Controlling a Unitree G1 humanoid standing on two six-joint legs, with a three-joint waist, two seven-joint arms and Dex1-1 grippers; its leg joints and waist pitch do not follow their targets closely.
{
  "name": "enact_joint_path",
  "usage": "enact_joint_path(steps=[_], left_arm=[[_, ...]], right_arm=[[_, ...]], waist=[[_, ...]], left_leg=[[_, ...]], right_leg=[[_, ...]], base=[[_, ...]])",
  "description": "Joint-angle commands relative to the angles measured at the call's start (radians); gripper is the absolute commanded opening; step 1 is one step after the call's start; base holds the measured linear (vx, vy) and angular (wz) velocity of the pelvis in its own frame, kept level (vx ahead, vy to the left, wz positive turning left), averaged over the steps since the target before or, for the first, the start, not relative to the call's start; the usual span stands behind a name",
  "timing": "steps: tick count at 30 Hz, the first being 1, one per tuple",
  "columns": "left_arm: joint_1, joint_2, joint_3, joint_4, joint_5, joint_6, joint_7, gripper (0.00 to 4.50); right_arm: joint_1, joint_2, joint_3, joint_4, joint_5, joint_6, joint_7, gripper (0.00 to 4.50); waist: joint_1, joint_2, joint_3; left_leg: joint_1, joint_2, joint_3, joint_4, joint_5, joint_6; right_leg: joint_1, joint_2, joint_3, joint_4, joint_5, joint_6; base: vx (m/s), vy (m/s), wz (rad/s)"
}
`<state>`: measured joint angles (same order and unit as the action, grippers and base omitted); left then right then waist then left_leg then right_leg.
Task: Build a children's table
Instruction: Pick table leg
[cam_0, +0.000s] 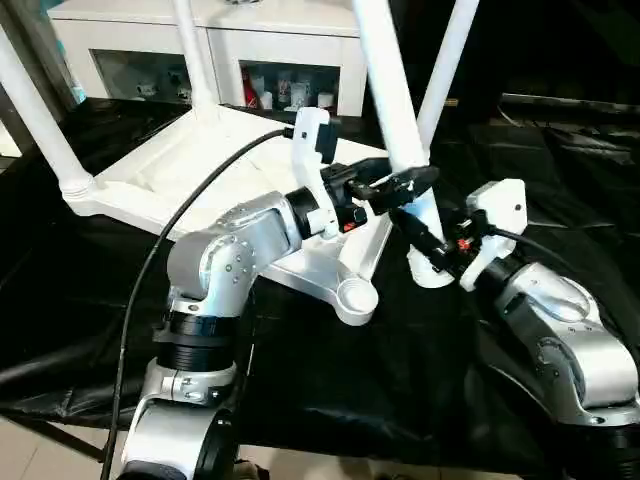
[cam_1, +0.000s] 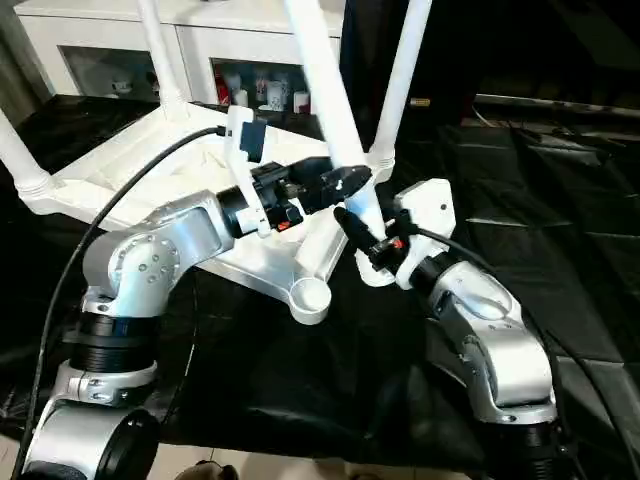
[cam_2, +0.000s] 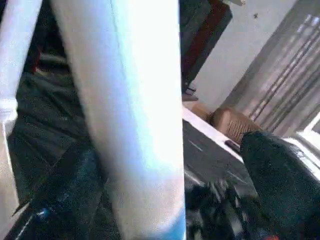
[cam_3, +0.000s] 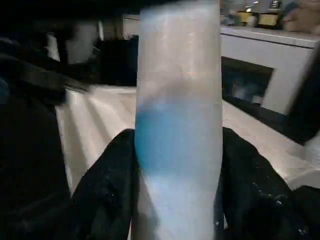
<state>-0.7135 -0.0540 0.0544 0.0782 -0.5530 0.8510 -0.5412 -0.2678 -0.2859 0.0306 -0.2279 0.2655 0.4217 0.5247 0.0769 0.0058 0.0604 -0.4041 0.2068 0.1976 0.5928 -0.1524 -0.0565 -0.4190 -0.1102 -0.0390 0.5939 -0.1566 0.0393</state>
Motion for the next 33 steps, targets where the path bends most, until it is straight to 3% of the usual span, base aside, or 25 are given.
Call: enact_joint_path(steps=[1, 3, 10, 16, 33], left_arm=[[-0.025, -0.018, 0.020, -0.003, -0.028, 0.018, 0.028, 4.22], [-0.037, -0.051, 0.060, 0.008, -0.046, 0.025, 0.082, 4.15], [-0.048, -0.096, 0.098, 0.040, -0.043, -0.021, 0.168, 3.53], [-0.040, -0.109, 0.121, 0.022, -0.058, -0.002, 0.211, 3.09], [-0.024, -0.124, 0.104, 0.004, -0.093, -0.003, 0.254, 1.94]], right_arm=[[0.001, -0.006, 0.010, -0.019, -0.010, -0.012, 0.002, 1.88], [0.004, -0.005, 0.032, -0.019, -0.015, -0.016, -0.003, 1.88], [-0.005, 0.019, 0.045, -0.004, -0.033, -0.012, -0.030, 1.88], [-0.013, 0.039, 0.049, 0.015, -0.046, -0.019, -0.074, 1.88], [-0.035, 0.068, 0.055, 0.034, -0.049, -0.019, -0.103, 1.88]], waist=[[0.000, -0.025, -0.077], [0.000, -0.022, -0.077], [0.001, -0.025, -0.077], [-0.001, -0.030, -0.076], [-0.001, -0.025, -0.079]], left_leg=[[0.020, 0.003, -0.003, -0.066, -0.245, 0.007], [0.021, 0.004, -0.003, -0.065, -0.242, 0.008], [0.021, 0.002, -0.005, -0.065, -0.252, 0.011], [0.021, 0.003, -0.005, -0.065, -0.250, 0.008], [0.022, 0.002, -0.004, -0.063, -0.228, 0.006]], right_leg=[[0.044, -0.008, 0.014, -0.074, -0.303, -0.130], [0.044, -0.008, 0.014, -0.072, -0.290, -0.138], [0.044, -0.007, 0.012, -0.076, -0.312, -0.121], [0.042, -0.006, 0.012, -0.075, -0.315, -0.113], [0.046, -0.005, 0.013, -0.069, -0.246, -0.126]], base=[[0.000, 0.000, 0.00], [0.000, 0.000, 0.00], [0.000, 0.000, 0.00], [0.000, 0.000, 0.00], [0.000, 0.000, 0.00]])
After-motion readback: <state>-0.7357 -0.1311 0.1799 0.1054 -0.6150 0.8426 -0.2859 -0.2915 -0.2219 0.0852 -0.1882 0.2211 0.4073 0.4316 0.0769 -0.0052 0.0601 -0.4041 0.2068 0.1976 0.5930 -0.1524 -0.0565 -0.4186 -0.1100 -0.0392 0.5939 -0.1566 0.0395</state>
